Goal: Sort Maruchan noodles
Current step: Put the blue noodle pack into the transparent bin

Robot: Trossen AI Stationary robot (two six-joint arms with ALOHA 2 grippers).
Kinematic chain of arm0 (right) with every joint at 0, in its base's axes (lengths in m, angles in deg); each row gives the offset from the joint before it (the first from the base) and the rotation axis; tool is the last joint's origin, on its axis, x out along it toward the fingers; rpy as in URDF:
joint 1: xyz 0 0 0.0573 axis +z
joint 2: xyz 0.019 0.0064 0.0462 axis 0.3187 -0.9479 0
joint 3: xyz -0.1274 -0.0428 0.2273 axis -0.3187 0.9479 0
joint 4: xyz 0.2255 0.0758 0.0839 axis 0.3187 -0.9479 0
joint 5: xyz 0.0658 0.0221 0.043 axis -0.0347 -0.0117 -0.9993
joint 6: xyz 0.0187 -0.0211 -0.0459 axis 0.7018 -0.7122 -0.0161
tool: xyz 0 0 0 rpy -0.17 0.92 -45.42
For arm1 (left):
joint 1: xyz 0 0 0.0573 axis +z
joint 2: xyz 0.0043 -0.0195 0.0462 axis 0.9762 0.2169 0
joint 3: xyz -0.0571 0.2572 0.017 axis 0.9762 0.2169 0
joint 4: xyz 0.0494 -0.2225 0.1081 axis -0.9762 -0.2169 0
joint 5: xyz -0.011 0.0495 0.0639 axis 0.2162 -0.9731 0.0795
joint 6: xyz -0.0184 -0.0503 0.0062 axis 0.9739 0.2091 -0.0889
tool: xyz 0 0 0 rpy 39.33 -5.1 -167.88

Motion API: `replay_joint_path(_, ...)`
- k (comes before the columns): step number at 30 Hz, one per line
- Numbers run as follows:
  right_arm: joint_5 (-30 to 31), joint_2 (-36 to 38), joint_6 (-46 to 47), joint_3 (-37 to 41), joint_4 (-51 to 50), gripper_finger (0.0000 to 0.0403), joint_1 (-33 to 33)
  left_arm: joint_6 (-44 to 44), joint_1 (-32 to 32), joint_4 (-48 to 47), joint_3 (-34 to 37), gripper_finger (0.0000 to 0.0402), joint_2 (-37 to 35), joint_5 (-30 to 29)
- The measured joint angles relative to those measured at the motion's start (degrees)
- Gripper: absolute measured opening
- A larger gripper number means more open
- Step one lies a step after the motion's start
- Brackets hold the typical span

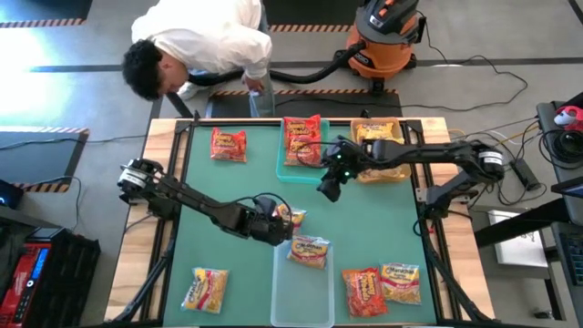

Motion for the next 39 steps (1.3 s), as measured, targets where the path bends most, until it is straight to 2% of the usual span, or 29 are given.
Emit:
replay_joint_path(7, -0.48, -4.92, 2.54, 0.0, 6.01, 0.0219, 0.38, 5.85, -0.23, -6.44, -0.01, 0.0037, 1.64, 3.29)
replay_joint_path(14, -1.0, -9.23, 3.68, 0.0, 7.91, 0.0219, 1.45, 6.63, 0.22, -6.27, -0.17, 0.0037, 5.73, 2.99)
replay_joint_path(18, -3.66, -10.88, 4.04, 0.0, 9.27, 0.0219, 1.66, 7.32, 0.24, -5.5, -0.3, 0.0037, 7.6, 1.51)
replay_joint_path(21, -3.7, -11.81, 4.09, 0.0, 10.66, 0.0219, 1.99, 7.22, 0.23, -3.97, -0.26, 0.0037, 8.61, -1.98)
replay_joint_path(25, -5.8, -12.89, 8.33, 0.0, 13.59, 0.0219, 2.26, 7.14, 0.59, -1.63, -0.16, 0.0037, 9.62, -5.18)
replay_joint_path(33, -12.08, -14.9, 9.96, 0.0, 17.88, 0.0219, 2.24, 7.14, 0.9, 1.36, -0.19, 0.0037, 11.42, -7.73)
replay_joint_path(39, -13.08, -17.27, 9.81, 0.0, 19.28, 0.0219, 2.37, 7.12, 1.15, 2.17, -0.14, 0.0037, 11.52, -8.34)
